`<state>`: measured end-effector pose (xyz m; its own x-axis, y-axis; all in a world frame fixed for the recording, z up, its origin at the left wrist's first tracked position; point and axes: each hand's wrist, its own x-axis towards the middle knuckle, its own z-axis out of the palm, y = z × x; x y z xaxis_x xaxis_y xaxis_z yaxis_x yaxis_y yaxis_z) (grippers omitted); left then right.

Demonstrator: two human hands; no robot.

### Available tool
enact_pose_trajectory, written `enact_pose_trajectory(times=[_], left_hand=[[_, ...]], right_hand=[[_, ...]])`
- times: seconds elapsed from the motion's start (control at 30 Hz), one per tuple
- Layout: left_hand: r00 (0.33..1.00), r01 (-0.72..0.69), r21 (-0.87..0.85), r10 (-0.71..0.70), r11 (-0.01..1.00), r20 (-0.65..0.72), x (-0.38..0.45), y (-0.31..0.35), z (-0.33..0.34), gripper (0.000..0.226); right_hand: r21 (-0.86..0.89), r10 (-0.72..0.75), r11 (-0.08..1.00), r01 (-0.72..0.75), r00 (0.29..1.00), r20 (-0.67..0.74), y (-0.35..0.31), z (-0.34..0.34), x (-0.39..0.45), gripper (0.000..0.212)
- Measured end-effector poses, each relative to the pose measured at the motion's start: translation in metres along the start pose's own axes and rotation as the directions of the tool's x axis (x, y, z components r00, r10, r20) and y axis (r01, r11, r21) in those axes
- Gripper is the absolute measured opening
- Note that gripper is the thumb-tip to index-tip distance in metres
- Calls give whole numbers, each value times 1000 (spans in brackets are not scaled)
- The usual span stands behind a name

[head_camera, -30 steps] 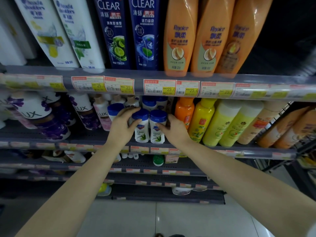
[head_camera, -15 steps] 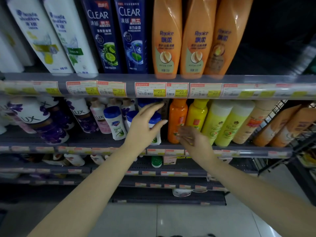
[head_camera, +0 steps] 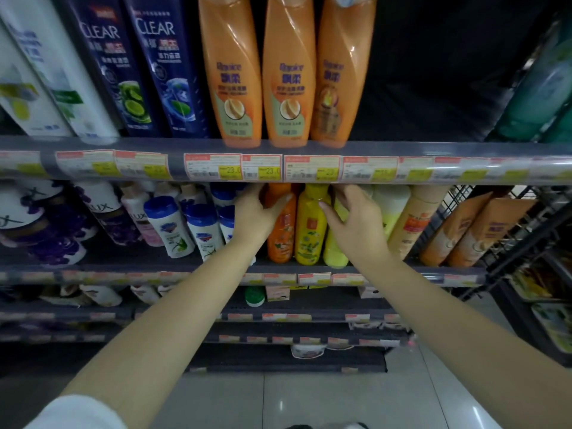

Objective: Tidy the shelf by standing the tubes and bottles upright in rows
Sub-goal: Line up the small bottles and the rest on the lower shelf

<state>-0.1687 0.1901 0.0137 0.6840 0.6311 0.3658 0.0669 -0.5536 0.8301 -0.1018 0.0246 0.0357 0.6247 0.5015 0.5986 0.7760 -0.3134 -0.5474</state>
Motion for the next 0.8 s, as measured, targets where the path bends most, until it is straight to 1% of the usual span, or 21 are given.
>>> enact_pose_trajectory(times=[0.07,0.1,0.2,0.27,0.33,0.43,0.5,0.57,0.63,0.7,0.8], left_hand=[[1000,3,24,-3,1000,-2,1,1,1,43],[1000,0,50,-1,999,9,2,1,1,42],[997,14,86,-20,996,76,3,1,-5,38],[992,16,111,-30,994,123,5,2,-8,37],[986,18,119,-37,993,162,6,3,-11,38],[980,10,120,-34,993,197,7,3,-14,37],[978,5,126,-32,992,208,7,3,-15,37],[978,5,134,-33,991,207,7,3,-15,37],[978,0,136,-28,991,206,6,2,-15,36],[977,-9,134,-19,991,211,5,2,-14,37],[981,0,151,-30,989,193,4,1,-11,40]], right_hand=[[-96,8,995,-7,1000,8,-4,2,8,33],[-155,14,988,-9,999,33,-7,3,11,34],[-346,55,938,7,984,169,-12,7,20,33],[-400,56,915,52,966,253,-13,10,28,32],[-445,92,894,57,947,307,-11,14,35,25],[-551,112,831,78,947,303,-10,13,37,21],[-530,75,843,92,955,286,-8,11,36,26],[-473,58,877,78,962,267,-5,7,37,37],[-443,47,892,88,957,287,-1,5,39,43],[-405,-4,907,115,964,267,3,5,38,42],[-358,-92,921,153,979,182,10,7,33,28]])
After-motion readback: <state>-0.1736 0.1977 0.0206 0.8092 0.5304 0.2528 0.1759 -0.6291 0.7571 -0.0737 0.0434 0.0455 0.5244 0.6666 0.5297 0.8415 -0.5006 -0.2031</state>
